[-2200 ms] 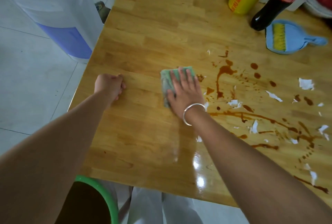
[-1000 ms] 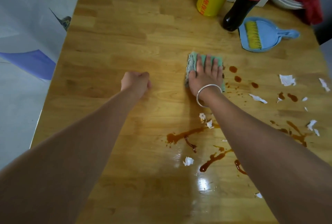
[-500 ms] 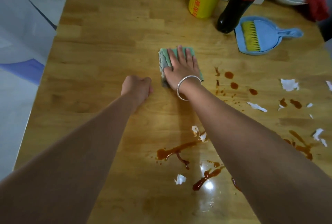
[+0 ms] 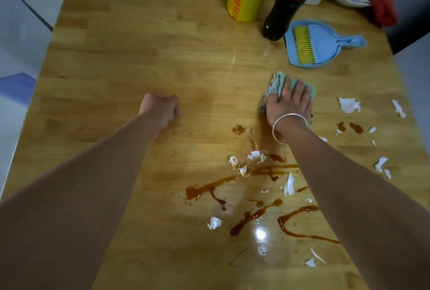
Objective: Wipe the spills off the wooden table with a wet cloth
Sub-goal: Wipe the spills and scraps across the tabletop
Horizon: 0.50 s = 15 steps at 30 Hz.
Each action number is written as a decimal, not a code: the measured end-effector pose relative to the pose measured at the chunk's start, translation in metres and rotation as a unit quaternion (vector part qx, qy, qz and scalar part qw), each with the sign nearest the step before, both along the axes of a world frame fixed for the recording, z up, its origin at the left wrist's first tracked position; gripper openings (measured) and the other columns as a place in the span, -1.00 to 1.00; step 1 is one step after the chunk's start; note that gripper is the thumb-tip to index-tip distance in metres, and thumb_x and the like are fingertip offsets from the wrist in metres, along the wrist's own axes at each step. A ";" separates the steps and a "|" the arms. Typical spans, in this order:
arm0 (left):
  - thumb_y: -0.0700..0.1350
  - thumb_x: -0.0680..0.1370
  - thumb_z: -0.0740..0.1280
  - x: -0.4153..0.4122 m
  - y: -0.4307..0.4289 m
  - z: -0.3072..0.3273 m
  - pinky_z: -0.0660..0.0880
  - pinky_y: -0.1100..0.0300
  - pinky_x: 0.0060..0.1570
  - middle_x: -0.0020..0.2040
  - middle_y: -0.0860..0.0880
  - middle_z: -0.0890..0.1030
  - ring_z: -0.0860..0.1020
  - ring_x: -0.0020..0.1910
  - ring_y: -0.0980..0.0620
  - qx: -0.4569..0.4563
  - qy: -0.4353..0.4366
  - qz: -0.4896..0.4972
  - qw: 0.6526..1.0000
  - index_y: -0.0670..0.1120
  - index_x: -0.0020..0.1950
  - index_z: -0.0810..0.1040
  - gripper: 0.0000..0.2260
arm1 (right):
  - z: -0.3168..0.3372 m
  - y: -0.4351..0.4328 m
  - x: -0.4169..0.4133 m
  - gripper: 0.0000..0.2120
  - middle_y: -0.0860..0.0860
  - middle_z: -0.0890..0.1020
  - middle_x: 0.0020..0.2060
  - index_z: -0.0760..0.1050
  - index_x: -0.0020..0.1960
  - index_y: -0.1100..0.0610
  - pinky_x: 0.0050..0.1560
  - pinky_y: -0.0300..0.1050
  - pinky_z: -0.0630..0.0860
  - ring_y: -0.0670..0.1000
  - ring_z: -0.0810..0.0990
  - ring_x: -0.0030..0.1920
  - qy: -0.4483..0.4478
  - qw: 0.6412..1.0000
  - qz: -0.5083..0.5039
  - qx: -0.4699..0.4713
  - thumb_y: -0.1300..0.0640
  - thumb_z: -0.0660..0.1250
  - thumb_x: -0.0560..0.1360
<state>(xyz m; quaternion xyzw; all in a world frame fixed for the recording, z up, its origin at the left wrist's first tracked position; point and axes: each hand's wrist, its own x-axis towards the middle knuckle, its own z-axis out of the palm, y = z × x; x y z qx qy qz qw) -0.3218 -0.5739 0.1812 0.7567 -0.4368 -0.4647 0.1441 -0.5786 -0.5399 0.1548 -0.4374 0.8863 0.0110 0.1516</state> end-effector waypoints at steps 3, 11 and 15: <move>-0.11 0.49 0.23 0.002 0.000 -0.001 0.22 0.28 -0.51 -0.70 0.08 0.34 0.29 -0.61 0.02 -0.001 0.008 0.000 1.000 -0.09 -0.42 0.52 -0.72 | 0.001 0.004 0.001 -0.42 0.03 -0.23 0.55 -0.24 0.56 -0.03 0.50 0.02 -0.29 0.08 -0.27 0.54 -0.015 0.999 -0.036 0.014 -0.10 -0.12 0.62; -0.12 0.47 0.23 0.003 0.000 -0.006 0.23 0.25 -0.49 -0.73 0.08 0.35 0.31 -0.58 0.00 -0.012 0.020 0.006 1.000 -0.09 -0.43 0.51 -0.73 | 0.016 -0.035 0.036 -0.43 0.02 -0.26 0.55 -0.25 0.56 -0.03 0.51 0.04 -0.29 0.10 -0.30 0.53 -0.045 0.987 0.149 0.044 -0.03 -0.08 0.63; -0.11 0.47 0.23 0.002 -0.001 -0.007 0.25 0.26 -0.48 -0.71 0.08 0.37 0.32 -0.58 0.01 -0.012 0.022 0.012 1.000 -0.09 -0.44 0.51 -0.73 | 0.012 -0.035 0.088 -0.43 0.05 -0.27 0.54 -0.25 0.56 -0.03 0.50 0.05 -0.30 0.12 -0.31 0.52 -0.048 0.980 0.191 0.023 -0.06 -0.09 0.63</move>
